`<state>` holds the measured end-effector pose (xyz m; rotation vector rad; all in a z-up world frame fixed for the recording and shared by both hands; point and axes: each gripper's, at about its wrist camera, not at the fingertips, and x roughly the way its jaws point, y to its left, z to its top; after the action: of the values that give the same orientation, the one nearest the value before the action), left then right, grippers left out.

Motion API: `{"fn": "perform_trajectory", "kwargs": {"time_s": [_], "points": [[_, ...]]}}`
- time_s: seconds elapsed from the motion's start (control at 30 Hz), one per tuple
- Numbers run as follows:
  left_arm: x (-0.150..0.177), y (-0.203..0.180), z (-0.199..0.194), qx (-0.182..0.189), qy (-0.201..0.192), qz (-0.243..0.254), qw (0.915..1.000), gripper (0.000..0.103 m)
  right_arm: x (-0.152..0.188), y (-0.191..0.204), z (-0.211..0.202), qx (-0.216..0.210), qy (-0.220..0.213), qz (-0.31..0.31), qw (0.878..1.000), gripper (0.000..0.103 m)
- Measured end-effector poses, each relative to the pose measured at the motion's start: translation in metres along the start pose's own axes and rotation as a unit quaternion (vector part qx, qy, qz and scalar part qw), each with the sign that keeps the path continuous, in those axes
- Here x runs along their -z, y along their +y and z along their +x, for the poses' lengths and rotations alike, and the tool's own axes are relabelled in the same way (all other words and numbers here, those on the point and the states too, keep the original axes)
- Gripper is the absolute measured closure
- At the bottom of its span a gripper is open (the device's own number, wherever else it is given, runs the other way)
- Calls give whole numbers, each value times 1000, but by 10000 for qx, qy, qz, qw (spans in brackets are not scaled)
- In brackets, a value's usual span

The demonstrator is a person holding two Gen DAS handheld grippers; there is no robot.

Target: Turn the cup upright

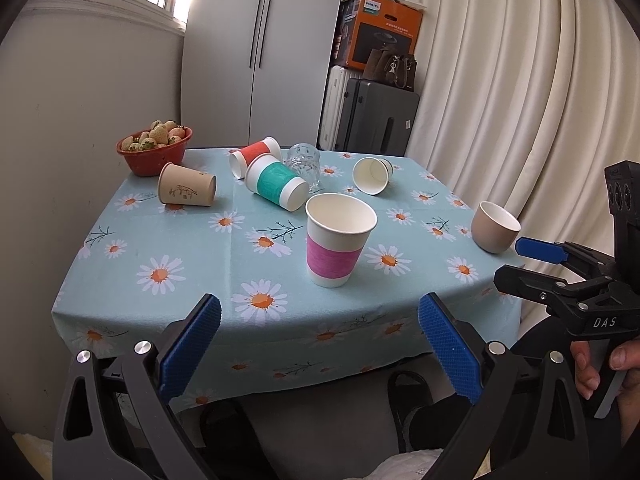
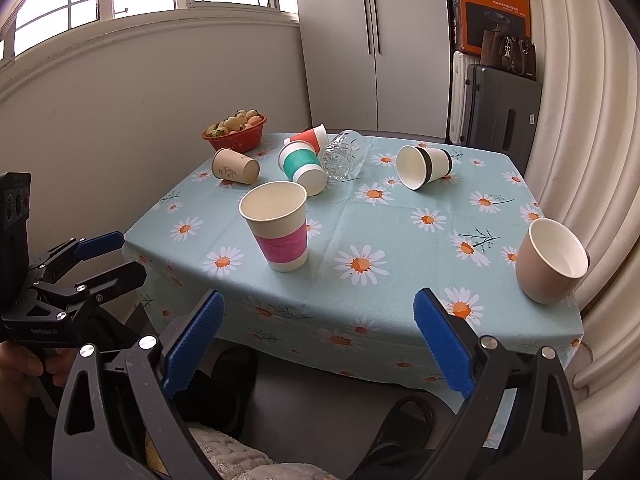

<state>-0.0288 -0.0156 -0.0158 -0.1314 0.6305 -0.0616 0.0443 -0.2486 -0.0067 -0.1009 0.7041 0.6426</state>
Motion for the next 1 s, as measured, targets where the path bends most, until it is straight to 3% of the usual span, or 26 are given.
{"fn": "perform_trajectory", "kwargs": {"time_s": [1.0], "points": [[1,-2,1,42,31,0,10000,6,2,0,-1,8,20,-6,10000,8]]}}
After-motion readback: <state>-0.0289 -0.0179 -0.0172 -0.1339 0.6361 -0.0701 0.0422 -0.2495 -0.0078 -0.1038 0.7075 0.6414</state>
